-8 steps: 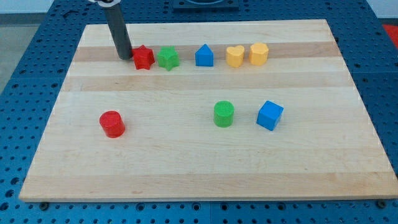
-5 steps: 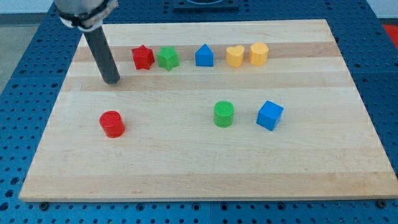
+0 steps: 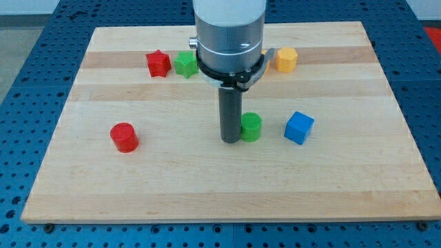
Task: Slide the green circle closer to the blue triangle
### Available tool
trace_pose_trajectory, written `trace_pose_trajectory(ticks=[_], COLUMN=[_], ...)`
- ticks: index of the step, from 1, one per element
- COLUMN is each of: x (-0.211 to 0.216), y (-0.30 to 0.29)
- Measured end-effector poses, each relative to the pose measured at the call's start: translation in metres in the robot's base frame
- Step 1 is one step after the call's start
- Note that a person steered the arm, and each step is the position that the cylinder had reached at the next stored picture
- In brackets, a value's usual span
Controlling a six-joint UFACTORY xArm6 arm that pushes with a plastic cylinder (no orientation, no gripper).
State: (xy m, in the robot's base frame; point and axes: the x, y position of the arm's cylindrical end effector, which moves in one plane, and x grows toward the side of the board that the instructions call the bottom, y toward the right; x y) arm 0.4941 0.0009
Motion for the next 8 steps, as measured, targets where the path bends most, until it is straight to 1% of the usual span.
trace_pose_trajectory(ticks=[2, 3, 4, 5, 6, 7, 8], x=[0.003, 0.022, 0.045, 0.049, 0.043, 0.031, -0.002], y=[-0.010, -0.010, -0.005, 0.024, 0.033, 0.018, 0.010])
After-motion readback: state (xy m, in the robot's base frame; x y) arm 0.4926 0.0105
